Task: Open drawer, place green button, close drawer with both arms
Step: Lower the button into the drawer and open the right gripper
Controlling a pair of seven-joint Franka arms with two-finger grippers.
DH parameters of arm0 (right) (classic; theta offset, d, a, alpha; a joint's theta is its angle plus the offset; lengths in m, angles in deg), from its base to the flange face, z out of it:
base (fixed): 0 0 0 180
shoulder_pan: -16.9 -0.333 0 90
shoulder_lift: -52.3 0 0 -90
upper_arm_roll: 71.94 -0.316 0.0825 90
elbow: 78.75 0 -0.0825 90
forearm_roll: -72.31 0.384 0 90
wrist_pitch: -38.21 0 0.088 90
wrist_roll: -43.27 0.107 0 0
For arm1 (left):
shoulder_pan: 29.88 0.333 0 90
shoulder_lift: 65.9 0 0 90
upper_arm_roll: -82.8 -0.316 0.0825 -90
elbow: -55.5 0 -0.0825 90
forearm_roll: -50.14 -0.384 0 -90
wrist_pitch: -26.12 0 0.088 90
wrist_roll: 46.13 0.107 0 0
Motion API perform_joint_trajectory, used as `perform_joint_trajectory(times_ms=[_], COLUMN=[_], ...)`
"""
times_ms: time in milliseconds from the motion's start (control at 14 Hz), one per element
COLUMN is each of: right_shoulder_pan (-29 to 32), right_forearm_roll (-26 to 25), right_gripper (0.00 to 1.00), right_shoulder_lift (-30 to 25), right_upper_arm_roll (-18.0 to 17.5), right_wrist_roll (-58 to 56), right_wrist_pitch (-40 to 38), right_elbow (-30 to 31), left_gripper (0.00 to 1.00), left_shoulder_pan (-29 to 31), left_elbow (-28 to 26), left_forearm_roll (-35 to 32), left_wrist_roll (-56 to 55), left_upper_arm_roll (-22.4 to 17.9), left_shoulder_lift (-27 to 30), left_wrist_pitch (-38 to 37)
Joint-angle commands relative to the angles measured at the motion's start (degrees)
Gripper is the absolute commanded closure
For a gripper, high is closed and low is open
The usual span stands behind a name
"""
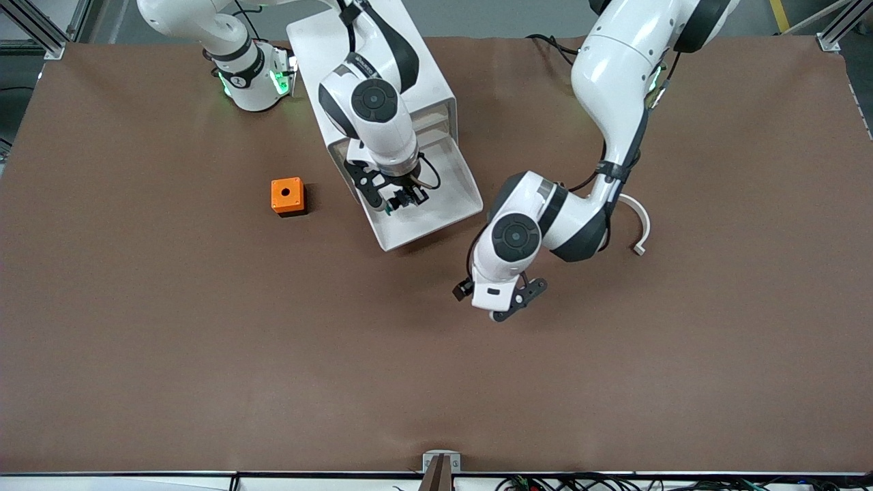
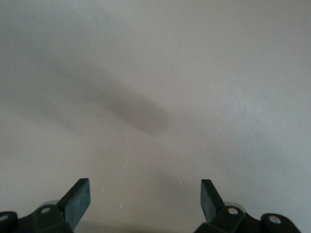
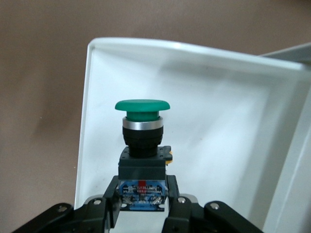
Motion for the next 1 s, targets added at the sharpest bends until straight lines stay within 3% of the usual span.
perform_joint_trajectory(times_ms=[0,931], right_shoulder_pan=[-1.12,-4.90], right_forearm_roll=[0.93,0.93], right_gripper=[1.00,1.00], right_shoulder_lift=[4.81,6.32], right_upper_arm_roll=[0.68,0.68], right_wrist_roll=[3.25,6.06], right_wrist_pitch=[-0.47,-0.82], right_elbow=[-5.50,-6.04], left_gripper=[0.00,0.00], left_shoulder_pan=[-1.40,-3.17], left_elbow=[-0.76,-1.29], left_forearm_roll=[-0.55,-0.46], left_wrist_roll=[-0.47,-0.39], left_upper_arm_roll=[-0.14,0.04], left_shoulder_lift=[0.43,-0.54], left_wrist_pitch=[0.23,0.23])
